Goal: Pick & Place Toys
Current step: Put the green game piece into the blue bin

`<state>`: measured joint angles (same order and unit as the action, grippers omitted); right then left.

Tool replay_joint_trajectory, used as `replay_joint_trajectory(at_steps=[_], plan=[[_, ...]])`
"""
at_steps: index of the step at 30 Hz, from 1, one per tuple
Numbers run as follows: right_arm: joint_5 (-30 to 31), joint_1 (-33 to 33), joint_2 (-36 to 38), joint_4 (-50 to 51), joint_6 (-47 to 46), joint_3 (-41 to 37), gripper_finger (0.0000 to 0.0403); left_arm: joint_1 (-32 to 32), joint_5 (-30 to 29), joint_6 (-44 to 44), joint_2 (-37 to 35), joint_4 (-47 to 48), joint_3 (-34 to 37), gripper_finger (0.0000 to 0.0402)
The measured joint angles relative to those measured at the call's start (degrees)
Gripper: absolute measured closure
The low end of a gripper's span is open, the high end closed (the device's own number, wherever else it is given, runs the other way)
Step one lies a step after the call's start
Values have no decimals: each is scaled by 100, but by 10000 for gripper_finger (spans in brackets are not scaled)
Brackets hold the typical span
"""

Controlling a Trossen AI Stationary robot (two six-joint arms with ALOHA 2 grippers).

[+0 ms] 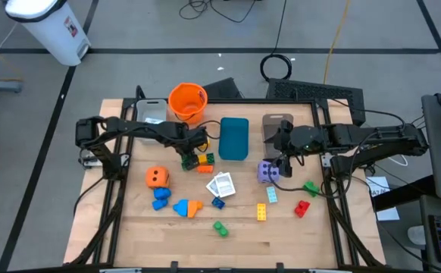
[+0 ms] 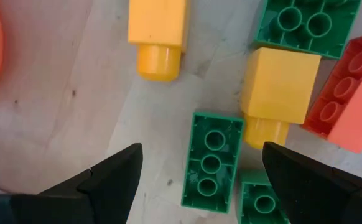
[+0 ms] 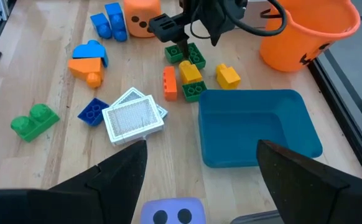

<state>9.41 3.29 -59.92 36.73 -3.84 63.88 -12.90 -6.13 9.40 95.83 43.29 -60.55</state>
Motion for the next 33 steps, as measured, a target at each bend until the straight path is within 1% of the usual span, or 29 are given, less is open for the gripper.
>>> replay_joint_trajectory(at_steps=[17,19,27,30,33], plan=[[26,0,0,-18,0,-19,108,-101,4,-59,173,-11,4,62],[143,2,2,-49,-2,-92,108,-101,2,-88,210,-26,4,62],[123,2,0,-121,-260,-418,108,-89,9,-68,436,33,4,62],[109,2,4,-190,-299,-502,108,-88,7,-30,433,15,4,76],[107,2,2,-199,-299,-546,108,-90,5,5,435,19,4,113]])
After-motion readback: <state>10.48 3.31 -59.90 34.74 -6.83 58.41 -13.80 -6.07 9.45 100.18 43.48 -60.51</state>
